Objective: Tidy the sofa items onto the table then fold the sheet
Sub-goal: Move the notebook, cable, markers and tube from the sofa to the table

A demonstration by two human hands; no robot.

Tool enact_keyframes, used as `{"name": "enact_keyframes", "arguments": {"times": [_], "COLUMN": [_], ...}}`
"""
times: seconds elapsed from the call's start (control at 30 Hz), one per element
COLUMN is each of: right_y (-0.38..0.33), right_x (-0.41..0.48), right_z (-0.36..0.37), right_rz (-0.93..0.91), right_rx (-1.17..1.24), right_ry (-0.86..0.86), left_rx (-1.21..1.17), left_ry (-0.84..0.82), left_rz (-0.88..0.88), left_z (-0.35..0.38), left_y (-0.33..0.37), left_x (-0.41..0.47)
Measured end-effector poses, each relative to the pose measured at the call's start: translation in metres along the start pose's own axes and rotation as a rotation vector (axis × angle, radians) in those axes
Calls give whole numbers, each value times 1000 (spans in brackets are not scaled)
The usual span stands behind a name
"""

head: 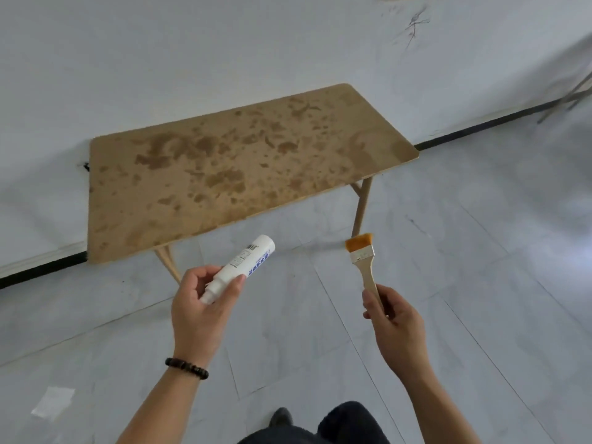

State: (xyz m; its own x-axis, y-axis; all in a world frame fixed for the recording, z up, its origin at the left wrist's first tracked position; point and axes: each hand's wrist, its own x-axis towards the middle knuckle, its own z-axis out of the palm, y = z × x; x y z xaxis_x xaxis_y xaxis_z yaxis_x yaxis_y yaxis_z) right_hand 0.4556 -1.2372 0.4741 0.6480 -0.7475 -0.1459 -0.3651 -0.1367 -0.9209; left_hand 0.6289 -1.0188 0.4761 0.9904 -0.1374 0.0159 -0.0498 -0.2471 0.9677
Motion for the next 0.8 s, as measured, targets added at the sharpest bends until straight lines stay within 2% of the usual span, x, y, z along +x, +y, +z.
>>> {"name": "enact_keyframes", "arguments": {"times": [0.13, 0.23, 0.4, 0.5, 0.63, 0.8], "right_y": [3, 16, 9, -16, -51, -62], "right_x": [101, 185, 335, 428, 534, 645], "right_z": [-16, -22, -41, -49, -39, -6], "right_rz": [4, 22, 35, 9, -27, -52], "right_rx": [62, 99, 63, 24, -20, -71], "right_ry": [89, 93, 26, -55, -130, -208], "left_rx": [37, 33, 40, 46, 36, 67], "left_ry": [-70, -72, -34, 12, 46, 39], "left_rz": [89, 81, 18, 49, 81, 62], "left_z": [89, 158, 260, 309, 356, 405], "left_y": [26, 28, 44, 68, 92, 77], "left_x": [84, 142, 231, 285, 351, 446]}}
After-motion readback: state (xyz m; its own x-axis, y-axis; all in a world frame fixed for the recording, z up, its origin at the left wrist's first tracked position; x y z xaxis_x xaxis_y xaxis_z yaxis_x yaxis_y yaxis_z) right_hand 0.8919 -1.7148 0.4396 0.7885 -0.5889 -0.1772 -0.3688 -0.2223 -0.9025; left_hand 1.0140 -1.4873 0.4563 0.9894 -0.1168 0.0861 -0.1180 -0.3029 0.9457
